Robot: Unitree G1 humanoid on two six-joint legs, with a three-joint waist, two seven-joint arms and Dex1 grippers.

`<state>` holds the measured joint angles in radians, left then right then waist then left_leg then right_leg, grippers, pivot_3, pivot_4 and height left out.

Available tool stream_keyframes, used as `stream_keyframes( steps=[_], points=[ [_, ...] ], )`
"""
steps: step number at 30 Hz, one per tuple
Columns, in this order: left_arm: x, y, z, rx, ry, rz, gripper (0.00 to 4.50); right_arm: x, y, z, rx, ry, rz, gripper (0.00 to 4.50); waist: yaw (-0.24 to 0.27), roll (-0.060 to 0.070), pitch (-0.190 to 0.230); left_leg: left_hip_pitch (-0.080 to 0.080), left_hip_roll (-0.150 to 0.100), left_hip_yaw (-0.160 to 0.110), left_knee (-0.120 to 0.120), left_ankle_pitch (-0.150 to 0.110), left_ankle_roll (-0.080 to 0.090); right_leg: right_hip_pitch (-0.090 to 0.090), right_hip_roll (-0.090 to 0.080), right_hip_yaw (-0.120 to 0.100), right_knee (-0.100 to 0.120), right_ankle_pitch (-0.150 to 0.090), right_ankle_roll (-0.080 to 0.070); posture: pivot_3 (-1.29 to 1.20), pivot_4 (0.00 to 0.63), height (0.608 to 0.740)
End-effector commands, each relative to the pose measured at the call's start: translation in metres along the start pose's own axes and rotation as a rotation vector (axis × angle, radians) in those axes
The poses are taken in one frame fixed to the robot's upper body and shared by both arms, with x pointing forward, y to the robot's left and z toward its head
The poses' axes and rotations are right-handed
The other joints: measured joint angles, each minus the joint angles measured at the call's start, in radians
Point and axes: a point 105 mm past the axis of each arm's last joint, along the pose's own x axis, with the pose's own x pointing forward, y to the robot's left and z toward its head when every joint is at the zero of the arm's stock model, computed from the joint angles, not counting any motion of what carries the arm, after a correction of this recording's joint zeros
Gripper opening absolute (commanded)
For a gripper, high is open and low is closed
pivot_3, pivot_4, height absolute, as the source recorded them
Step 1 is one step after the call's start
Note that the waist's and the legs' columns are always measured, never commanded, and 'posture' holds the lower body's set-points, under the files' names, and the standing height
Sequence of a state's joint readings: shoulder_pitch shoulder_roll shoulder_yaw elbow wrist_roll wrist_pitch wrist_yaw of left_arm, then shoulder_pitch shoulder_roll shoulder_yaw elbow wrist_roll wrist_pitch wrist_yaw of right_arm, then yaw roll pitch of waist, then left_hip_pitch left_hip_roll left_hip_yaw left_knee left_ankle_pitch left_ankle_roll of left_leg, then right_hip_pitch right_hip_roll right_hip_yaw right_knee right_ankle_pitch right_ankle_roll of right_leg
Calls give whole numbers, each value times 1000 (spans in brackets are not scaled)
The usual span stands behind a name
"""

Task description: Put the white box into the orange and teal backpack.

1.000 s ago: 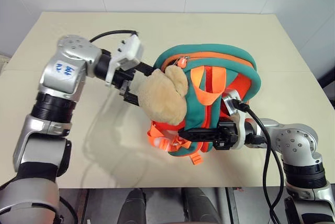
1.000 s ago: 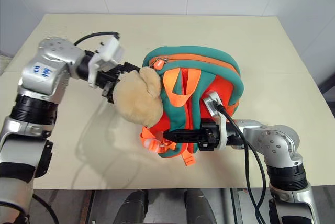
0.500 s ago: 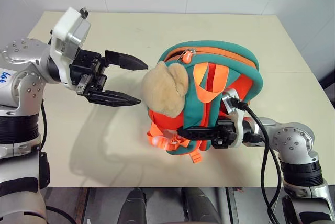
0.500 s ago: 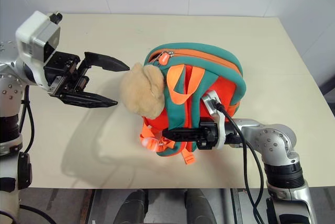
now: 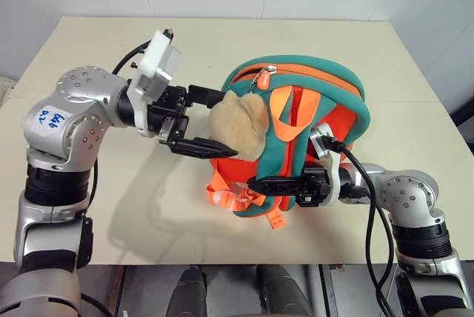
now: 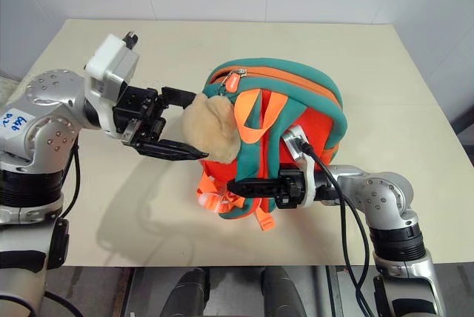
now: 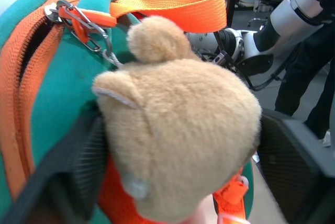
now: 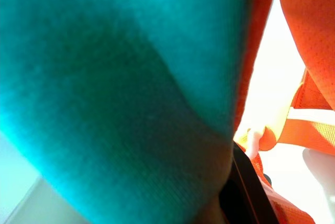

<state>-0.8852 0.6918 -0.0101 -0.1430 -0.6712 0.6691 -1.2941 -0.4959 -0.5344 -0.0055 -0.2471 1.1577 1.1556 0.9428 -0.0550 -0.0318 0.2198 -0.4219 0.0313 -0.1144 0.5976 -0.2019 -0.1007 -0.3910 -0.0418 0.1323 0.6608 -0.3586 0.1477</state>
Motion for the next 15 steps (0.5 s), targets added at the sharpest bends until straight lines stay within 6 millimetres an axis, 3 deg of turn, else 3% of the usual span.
stream_keyframes(
  steps=[1,5,9,12,15],
  points=[
    [-9,6,18,102,-36,56,2723,2,8,6,-37,-12,34,142,-1,0,0,0,0,0,0,0,0,0,0,0,0,0,0,0,150,740],
    [-34,13,21,117,3,140,1685,2,8,5,-36,-14,29,142,-3,0,0,0,0,0,0,0,0,0,0,0,0,0,0,0,150,740],
    [-68,12,0,8,140,222,909,2,8,5,-39,-21,23,142,-5,0,0,0,0,0,-1,0,0,-1,0,0,0,0,0,0,150,740],
    [-93,9,-26,-85,232,288,678,2,8,5,-42,-32,17,142,-8,0,0,1,0,0,-2,0,0,-1,0,0,0,0,0,0,150,740],
    [-104,10,-47,-149,256,338,678,2,9,4,-43,-40,11,142,-4,0,0,1,0,0,-3,0,0,-1,0,0,0,-1,-1,0,150,740]
  ],
)
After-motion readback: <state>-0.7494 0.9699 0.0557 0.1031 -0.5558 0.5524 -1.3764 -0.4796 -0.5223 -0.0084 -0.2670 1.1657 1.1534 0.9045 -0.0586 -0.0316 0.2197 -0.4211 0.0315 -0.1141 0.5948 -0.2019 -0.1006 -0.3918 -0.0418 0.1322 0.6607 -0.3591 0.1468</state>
